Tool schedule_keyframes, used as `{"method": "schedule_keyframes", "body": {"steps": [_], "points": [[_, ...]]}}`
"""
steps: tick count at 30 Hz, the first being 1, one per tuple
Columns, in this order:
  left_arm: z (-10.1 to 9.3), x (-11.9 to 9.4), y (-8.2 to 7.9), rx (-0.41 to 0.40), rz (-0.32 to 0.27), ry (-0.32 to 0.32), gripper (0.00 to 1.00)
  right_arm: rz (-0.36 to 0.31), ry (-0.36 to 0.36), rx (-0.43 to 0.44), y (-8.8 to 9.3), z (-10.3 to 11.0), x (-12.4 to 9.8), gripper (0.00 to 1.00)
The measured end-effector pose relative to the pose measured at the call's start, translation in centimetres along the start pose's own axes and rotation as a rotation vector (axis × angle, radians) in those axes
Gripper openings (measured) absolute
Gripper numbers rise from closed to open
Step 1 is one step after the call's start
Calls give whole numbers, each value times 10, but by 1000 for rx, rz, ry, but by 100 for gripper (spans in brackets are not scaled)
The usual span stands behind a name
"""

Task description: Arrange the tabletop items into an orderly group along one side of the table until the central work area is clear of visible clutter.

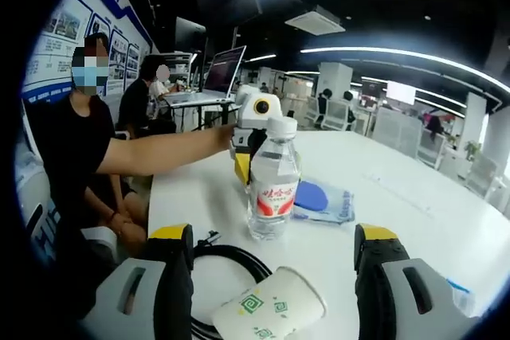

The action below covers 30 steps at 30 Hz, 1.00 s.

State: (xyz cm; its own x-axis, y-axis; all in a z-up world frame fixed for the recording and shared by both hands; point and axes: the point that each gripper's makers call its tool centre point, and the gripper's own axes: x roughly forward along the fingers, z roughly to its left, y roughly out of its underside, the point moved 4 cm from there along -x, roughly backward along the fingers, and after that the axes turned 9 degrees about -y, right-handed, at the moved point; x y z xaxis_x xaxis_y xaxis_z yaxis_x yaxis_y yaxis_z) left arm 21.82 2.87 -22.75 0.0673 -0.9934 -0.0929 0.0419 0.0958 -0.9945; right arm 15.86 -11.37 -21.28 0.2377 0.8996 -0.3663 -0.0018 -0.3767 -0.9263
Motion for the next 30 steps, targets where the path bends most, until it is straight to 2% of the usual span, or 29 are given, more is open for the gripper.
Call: {"method": "schedule_keyframes", "body": {"steps": [7,9,11,15,16,17,19,22,25,26,30], "points": [[-5,-1,-1,40,59,-39,41,-11,-13,0,-3,-5,4,78],[-5,-2,-2,45,73,-62,44,-7,-20,-4,-3,-5,7,78],[-4,-5,-5,50,76,-111,46,-6,-28,-9,-5,-5,10,77],[-10,-14,-18,58,12,-204,49,-11,-44,-16,-7,-8,15,76],[-12,-17,-19,63,17,-219,50,-13,-50,-20,-8,-9,17,75],[-15,-18,-25,79,-15,-245,50,-10,-53,-12,-8,-11,19,75],[-23,-20,-28,76,-14,-253,50,-10,-55,-14,-8,-11,20,76],[-34,-19,-34,91,-22,-259,58,-8,-60,-17,-9,-10,21,76],[-44,-14,-34,115,10,-250,62,-10,-65,-17,-10,-10,22,76],[-45,-12,-33,116,29,-254,64,-11,-65,-19,-11,-10,23,76],[-50,-10,-34,110,45,-259,78,-6,-71,-30,-12,-10,24,78]]}}
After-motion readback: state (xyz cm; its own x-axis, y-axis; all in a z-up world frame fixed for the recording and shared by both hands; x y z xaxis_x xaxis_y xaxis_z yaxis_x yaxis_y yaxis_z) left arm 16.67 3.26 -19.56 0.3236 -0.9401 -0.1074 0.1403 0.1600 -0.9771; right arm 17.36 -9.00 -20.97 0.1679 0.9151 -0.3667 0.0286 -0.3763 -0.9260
